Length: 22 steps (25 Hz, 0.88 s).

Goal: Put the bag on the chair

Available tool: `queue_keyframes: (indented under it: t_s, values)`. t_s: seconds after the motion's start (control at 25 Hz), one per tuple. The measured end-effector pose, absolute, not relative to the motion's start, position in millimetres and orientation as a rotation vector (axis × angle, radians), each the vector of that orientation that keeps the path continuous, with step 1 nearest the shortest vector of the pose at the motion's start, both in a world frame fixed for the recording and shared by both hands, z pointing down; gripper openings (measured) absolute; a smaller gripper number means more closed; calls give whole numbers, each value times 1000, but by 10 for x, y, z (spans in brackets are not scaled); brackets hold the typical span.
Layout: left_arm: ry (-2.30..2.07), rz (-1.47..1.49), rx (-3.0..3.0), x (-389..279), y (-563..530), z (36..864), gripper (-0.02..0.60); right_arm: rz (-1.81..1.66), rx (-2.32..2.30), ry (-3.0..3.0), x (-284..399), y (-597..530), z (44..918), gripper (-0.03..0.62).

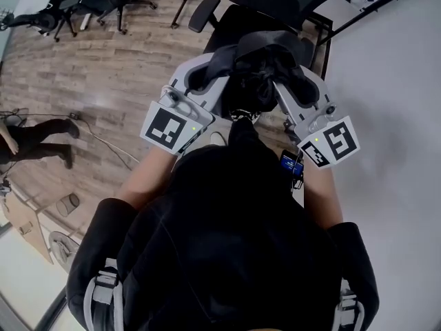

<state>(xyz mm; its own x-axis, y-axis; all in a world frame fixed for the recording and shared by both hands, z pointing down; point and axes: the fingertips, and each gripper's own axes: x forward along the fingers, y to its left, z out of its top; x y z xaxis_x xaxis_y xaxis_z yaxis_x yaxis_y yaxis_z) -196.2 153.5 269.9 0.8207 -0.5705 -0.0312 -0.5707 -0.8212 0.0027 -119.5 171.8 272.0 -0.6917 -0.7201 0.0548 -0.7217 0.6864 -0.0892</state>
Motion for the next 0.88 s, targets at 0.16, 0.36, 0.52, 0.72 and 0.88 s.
queue_keyframes:
  t_s: [0.16,0.36,0.52,0.72,0.88]
  values:
    - [938,9,-2977,-1717,1151,2702,35,173,1221,-2892,-952,1349,2720,101]
    - [950,-1,-2971,-1564,821,2652,34,147,1214,-2891,-805,1019,2664,100]
    - [951,-30,-2972,-1320,447,2700,34,142,1209,-2886,-559,647,2680,100]
    - [970,-14,-2955,-1015,39,2665,34,145,1194,-2893,-261,238,2670,100]
    - [1013,-62,-2944,-764,-241,2661,34,152,1182,-2905,-9,-28,2650,100]
